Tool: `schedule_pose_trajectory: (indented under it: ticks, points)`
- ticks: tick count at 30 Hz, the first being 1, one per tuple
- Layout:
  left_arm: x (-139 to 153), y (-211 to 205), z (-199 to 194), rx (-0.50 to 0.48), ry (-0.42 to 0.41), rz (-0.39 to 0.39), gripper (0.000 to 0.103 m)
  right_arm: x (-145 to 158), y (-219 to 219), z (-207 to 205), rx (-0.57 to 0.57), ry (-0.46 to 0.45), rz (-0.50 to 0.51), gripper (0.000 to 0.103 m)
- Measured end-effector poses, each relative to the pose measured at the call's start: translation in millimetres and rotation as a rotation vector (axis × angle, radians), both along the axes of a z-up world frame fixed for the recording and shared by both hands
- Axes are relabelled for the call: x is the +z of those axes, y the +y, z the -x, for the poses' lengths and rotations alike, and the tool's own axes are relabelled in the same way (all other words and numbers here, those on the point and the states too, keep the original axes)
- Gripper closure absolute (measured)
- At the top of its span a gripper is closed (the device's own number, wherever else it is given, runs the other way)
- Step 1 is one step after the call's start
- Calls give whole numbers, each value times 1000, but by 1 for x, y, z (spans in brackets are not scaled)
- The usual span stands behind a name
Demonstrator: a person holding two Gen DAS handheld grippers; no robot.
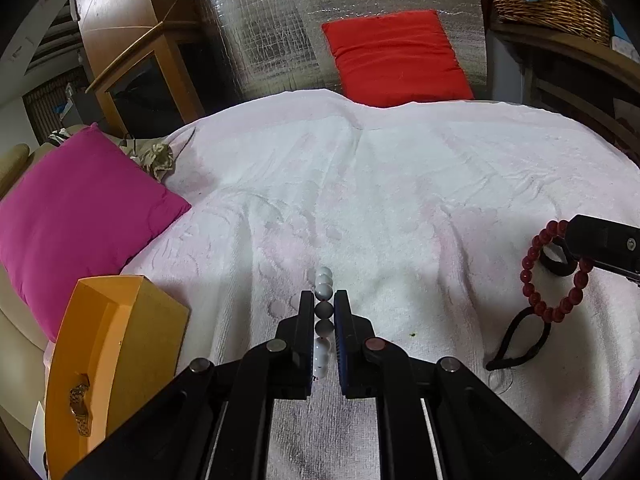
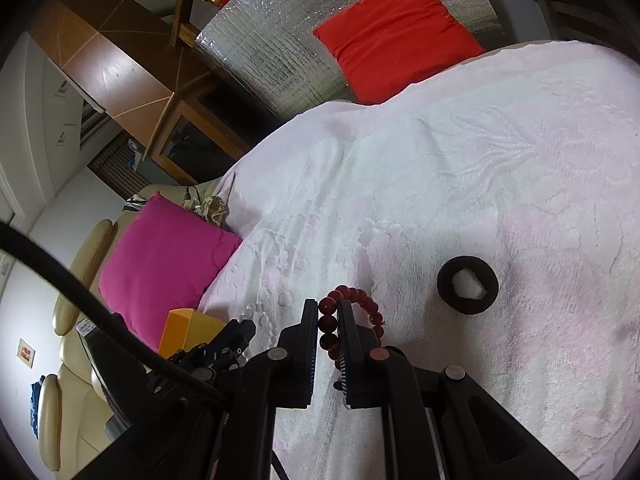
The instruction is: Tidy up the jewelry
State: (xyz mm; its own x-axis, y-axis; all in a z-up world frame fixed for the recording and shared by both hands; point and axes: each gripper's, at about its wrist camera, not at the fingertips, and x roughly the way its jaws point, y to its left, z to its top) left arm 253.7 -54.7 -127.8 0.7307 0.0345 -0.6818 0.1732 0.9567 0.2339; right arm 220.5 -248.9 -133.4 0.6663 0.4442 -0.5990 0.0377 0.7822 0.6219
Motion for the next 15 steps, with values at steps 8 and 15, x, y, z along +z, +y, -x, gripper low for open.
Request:
schedule_pose_trajectory:
  ticks: [8,15]
  points:
    - [-2,0,-1,5,10,-3,93,-2,2,-2,6,7,-1,92]
    - [-3,0,-1,8,9,-9,93,-2,1,-2,8,8,-6,92]
